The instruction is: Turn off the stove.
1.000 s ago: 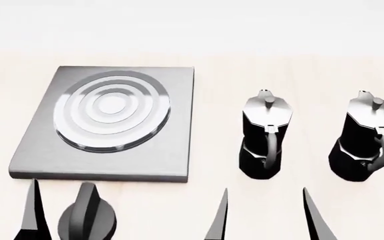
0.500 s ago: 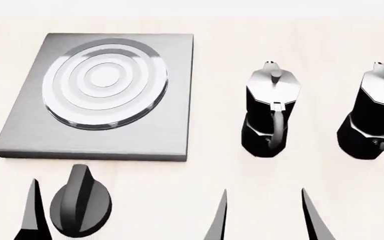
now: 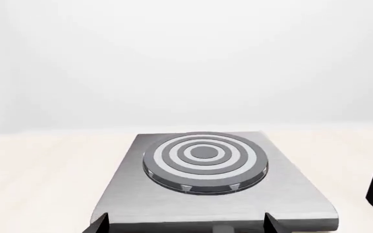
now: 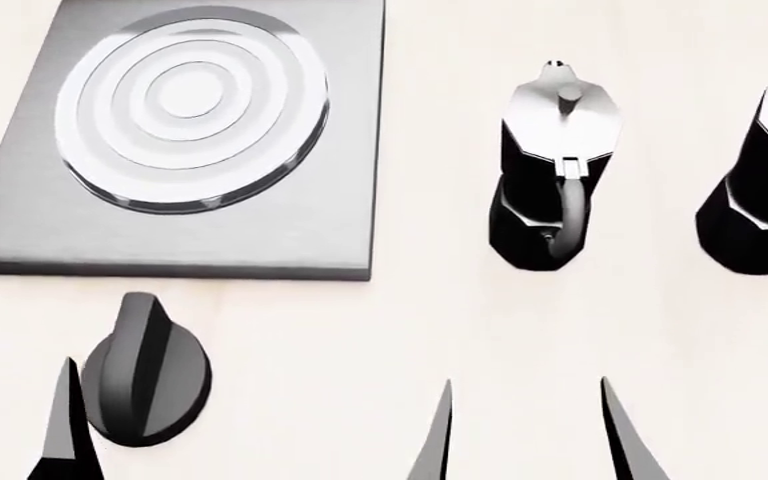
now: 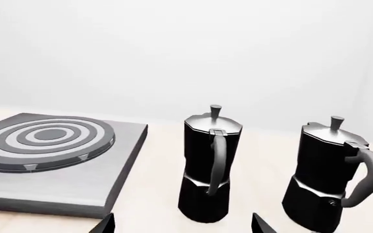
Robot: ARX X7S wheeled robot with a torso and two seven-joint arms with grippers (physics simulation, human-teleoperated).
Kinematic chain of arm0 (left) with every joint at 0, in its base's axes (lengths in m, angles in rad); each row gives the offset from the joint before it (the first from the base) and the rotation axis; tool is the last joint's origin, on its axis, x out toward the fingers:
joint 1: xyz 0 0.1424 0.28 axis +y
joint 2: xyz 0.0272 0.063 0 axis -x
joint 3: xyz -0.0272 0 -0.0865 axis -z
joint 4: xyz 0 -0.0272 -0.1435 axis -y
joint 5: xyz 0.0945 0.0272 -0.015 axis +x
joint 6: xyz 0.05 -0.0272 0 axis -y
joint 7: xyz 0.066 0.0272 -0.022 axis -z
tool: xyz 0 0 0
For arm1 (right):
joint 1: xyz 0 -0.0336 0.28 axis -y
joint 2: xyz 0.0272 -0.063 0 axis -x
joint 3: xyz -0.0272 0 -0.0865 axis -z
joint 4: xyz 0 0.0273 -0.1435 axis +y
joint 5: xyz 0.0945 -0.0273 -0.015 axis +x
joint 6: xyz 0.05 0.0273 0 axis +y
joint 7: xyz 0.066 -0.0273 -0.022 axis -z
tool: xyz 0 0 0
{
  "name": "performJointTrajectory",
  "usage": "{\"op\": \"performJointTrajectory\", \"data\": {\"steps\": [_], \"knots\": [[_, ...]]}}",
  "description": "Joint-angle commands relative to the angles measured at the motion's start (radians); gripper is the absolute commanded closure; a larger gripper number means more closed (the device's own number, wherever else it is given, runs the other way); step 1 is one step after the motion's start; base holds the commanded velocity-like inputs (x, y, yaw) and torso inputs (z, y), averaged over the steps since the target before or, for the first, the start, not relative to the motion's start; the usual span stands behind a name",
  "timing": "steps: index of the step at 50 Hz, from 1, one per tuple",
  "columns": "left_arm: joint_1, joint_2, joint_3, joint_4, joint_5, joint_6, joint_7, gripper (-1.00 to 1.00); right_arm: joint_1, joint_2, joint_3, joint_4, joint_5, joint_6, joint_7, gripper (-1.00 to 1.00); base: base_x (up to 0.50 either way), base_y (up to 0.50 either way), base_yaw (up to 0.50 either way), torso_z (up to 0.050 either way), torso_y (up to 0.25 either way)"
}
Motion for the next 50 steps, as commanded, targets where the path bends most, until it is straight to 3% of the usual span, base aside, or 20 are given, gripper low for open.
{"op": "performJointTrajectory", "data": {"steps": [1, 22, 50], "knots": [[-0.001, -0.003, 0.002, -0.001, -0.002, 0.001, -0.004, -1.0, 0.001, 0.004, -0.002, -0.001, 0.003, 0.0, 0.002, -1.0, 0.0, 0.0, 0.0, 0.0, -0.133], [0.001, -0.008, 0.005, 0.011, -0.002, 0.003, -0.014, -1.0, 0.004, 0.008, -0.009, 0.003, 0.007, -0.004, 0.005, -1.0, 0.0, 0.0, 0.0, 0.0, -0.032], [-0.031, -0.043, 0.048, 0.198, -0.065, -0.079, 0.014, -1.0, 0.008, 0.015, -0.014, 0.008, 0.014, -0.006, 0.009, -1.0, 0.0, 0.0, 0.0, 0.0, 0.0]]}}
